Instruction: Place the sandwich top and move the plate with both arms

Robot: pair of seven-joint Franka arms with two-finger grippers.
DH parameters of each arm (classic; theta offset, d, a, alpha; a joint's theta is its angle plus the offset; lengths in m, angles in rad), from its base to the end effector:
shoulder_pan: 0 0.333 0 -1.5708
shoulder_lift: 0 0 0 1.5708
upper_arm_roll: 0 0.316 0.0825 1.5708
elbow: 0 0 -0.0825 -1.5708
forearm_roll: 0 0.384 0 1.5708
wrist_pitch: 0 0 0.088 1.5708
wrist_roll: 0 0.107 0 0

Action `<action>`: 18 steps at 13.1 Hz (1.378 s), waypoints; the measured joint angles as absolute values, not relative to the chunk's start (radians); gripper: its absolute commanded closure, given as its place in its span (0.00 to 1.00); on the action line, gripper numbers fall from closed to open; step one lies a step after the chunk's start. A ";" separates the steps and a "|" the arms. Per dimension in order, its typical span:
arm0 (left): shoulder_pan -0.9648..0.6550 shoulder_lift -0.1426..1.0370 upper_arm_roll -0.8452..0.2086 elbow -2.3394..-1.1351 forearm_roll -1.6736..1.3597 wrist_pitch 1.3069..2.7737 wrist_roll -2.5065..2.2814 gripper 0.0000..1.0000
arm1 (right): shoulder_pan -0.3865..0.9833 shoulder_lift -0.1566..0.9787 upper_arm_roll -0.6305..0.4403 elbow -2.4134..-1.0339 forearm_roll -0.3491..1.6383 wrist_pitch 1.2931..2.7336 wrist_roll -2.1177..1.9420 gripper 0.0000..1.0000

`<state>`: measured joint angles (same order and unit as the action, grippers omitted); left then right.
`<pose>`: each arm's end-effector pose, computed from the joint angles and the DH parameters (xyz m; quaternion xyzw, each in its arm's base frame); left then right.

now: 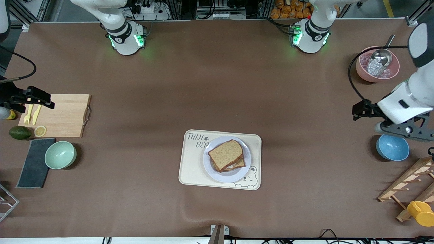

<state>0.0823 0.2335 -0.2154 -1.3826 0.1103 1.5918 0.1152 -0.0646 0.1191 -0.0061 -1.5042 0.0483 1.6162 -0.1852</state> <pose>0.6228 -0.0558 0.5803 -0.9919 0.1229 0.0093 0.0304 0.5934 -0.0368 0.5917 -0.9981 -0.0560 0.0005 0.0240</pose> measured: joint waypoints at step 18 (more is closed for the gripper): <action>0.173 0.112 -0.236 -1.405 0.067 1.473 -0.224 0.00 | -0.066 0.129 -0.006 -1.501 -0.026 1.633 -0.186 0.00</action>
